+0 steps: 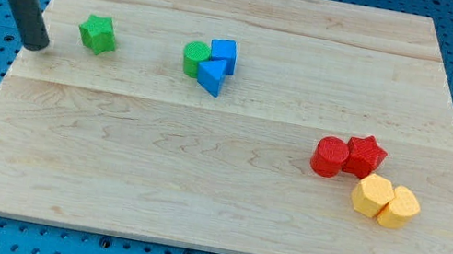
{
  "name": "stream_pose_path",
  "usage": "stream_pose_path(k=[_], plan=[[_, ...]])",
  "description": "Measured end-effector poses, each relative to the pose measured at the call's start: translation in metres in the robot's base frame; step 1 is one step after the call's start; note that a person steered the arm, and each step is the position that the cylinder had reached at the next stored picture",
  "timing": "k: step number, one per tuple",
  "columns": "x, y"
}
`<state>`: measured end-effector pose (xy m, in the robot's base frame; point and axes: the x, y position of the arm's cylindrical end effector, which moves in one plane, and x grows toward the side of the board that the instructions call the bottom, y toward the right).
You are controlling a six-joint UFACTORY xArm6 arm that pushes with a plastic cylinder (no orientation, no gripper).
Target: Slide the green star close to the group of blocks
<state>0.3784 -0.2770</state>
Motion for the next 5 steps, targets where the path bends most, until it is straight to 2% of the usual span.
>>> stream_pose_path(k=[1,2,3,4,5], plan=[[-0.022,0.025],[-0.023,0.105],[-0.023,0.152],[-0.039,0.093],[-0.058,0.127]])
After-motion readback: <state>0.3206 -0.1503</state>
